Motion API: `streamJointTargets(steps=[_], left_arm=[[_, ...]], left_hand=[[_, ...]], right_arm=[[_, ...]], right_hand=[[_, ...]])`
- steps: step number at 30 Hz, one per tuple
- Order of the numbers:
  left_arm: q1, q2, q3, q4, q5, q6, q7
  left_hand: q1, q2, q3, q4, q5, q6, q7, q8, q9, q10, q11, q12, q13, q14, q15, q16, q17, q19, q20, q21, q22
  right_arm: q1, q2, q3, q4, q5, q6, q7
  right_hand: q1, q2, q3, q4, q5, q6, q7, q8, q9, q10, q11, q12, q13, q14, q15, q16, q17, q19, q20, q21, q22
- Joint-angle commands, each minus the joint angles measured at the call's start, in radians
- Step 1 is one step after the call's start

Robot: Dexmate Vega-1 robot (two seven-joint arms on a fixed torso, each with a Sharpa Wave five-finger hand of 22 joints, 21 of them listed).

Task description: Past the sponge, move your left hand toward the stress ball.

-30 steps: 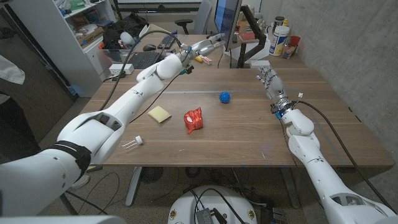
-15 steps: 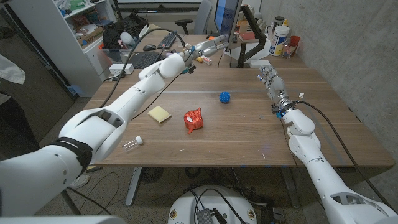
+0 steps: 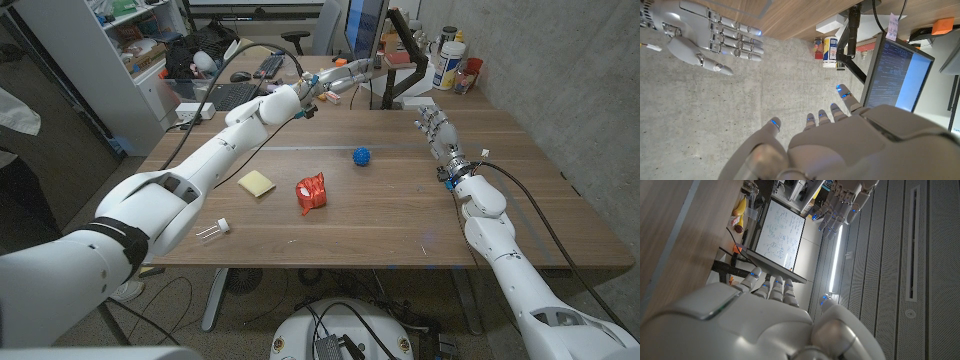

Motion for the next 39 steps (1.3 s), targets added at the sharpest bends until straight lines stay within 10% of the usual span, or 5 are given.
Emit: streamJointTargets(steps=[1, 39], left_arm=[[-0.005, 0.013, 0.029, -0.026, 0.079, -0.004, 0.016], [0.014, 0.039, 0.060, -0.081, 0.193, 0.041, 0.030]], left_hand=[[-0.002, 0.110, 0.002, 0.004, 0.005, -0.035, -0.006, -0.004, 0.003, -0.082, -0.006, 0.002, 0.003, -0.104, -0.032, 0.000, 0.000, -0.133, 0.011, -0.005, 0.002], [0.019, 0.098, 0.008, -0.010, 0.020, -0.033, -0.023, -0.001, 0.003, -0.069, -0.006, 0.008, 0.003, -0.055, -0.041, 0.005, -0.002, -0.079, 0.005, 0.004, 0.000]], right_arm=[[0.000, -0.001, 0.000, 0.005, 0.004, 0.006, 0.000], [0.001, -0.001, -0.011, 0.007, -0.002, 0.009, -0.009]], right_hand=[[0.002, 0.103, 0.006, 0.001, -0.005, 0.008, -0.001, 0.007, 0.003, 0.010, -0.001, -0.001, 0.006, -0.001, 0.001, 0.004, 0.004, 0.001, -0.059, -0.006, 0.005], [0.002, 0.102, 0.007, 0.001, -0.006, 0.009, -0.001, 0.007, 0.003, 0.010, -0.003, -0.002, 0.006, 0.000, 0.001, 0.004, 0.004, 0.004, -0.059, -0.014, 0.005]])
